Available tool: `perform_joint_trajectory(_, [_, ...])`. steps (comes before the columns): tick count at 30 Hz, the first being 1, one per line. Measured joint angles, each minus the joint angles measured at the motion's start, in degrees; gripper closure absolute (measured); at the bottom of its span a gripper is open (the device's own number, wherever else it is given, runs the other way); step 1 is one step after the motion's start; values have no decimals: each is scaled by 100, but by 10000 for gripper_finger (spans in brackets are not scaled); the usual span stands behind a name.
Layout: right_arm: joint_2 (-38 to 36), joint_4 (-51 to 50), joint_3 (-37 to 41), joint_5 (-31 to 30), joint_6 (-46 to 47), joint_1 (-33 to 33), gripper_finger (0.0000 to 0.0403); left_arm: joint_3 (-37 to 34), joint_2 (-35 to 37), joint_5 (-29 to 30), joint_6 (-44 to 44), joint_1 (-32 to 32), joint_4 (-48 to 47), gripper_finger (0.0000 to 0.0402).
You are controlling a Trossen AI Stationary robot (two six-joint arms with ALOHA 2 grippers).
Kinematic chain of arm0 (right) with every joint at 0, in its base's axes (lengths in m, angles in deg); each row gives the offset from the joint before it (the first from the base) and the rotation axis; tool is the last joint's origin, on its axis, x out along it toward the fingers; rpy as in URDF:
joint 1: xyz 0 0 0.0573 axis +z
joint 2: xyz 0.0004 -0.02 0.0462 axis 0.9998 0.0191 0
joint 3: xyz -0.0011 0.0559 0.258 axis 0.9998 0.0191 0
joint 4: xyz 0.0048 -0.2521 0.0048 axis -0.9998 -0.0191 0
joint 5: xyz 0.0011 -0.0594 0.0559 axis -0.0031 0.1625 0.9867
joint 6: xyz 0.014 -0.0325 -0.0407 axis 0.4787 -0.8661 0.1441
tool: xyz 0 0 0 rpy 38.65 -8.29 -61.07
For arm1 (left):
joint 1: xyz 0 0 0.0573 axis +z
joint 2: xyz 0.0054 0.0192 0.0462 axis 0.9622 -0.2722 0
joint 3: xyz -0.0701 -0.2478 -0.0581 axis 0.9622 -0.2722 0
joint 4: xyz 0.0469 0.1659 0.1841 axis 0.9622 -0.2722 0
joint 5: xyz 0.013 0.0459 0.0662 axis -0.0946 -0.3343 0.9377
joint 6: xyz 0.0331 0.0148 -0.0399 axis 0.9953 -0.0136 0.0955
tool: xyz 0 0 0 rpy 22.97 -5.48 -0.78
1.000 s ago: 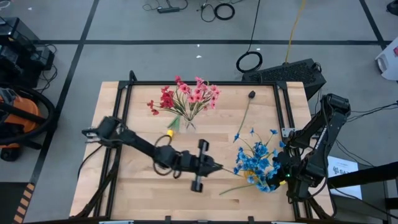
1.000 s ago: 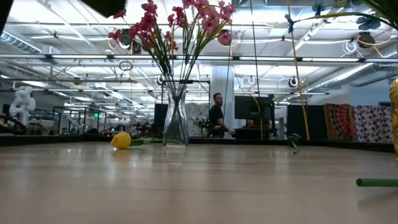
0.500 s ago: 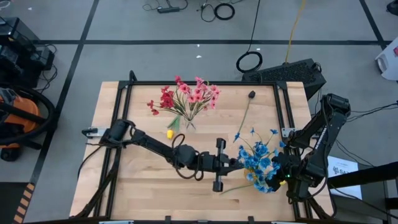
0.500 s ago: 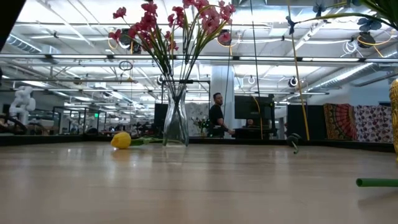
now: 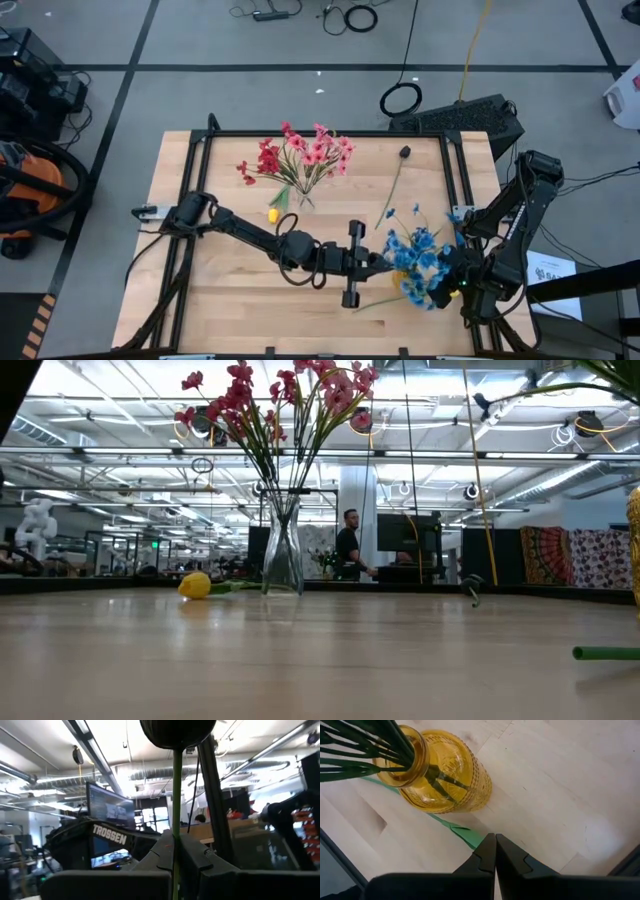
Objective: Sort flowers into vase by color
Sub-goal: Put the bottom black flower into the yellow vase
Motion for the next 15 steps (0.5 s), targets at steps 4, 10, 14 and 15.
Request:
perform_joint_trajectory(4, [0,-22,0,2,-37,2,403,249,-144,-158,-95,0,17,391])
perform_joint_trajectory(10, [-2,-6,0,-129,-79,2,403,581,-475,-158,-76,0,-208,391])
perform_joint_trajectory(14, [-2,11,0,-136,-81,1,403,654,-581,-31,-20,0,-260,391])
perform_joint_trajectory(15, [0,13,0,-136,-81,0,403,658,-569,19,66,0,-352,391])
